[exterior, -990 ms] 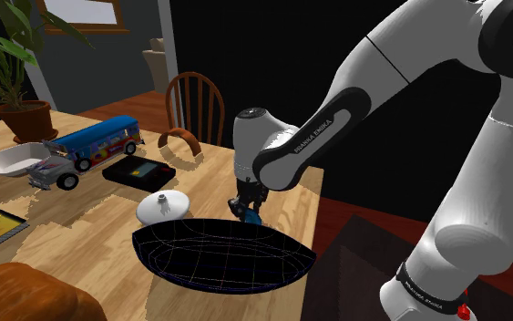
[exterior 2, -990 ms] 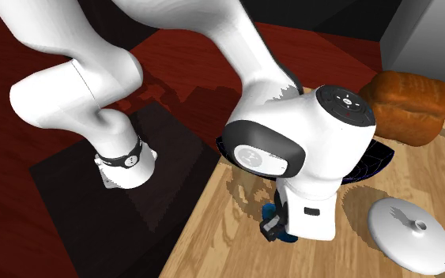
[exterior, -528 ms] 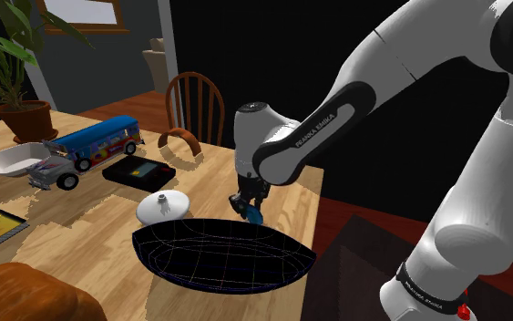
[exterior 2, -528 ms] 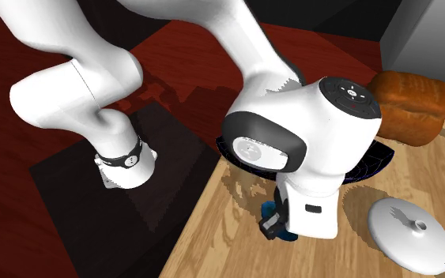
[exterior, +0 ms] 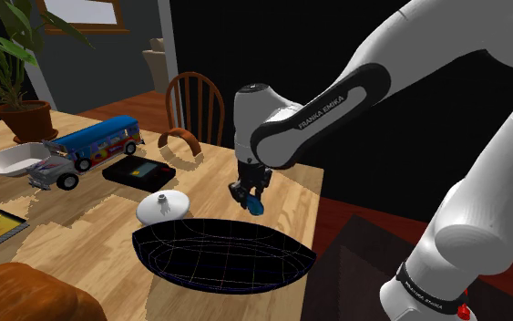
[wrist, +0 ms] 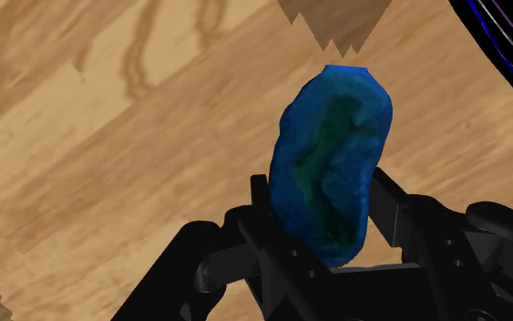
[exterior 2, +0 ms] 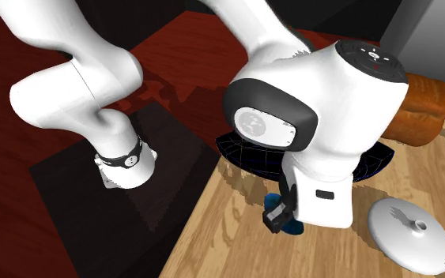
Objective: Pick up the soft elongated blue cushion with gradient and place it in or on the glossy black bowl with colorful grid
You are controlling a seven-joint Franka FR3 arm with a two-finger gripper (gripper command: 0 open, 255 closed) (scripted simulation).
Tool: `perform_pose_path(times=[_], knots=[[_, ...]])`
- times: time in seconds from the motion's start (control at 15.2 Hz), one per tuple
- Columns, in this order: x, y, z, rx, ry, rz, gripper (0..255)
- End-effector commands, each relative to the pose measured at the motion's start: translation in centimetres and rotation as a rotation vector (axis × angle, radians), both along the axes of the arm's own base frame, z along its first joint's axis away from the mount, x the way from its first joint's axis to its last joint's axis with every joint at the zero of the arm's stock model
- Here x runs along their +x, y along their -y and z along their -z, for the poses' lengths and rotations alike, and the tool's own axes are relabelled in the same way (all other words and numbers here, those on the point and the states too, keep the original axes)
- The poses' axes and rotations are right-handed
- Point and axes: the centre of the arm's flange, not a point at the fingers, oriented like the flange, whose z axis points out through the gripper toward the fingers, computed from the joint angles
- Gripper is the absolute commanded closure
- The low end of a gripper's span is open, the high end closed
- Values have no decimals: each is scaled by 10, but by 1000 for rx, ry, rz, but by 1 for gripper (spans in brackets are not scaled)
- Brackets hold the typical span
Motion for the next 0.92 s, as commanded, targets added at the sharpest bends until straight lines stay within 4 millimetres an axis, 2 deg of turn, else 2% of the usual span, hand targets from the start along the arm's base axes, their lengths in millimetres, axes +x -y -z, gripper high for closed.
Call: perform_pose_path(times=[0.0, 0.86], knots=[[0, 1, -10, 0, -1, 0, 255], [0, 1, -79, 0, -1, 0, 255]])
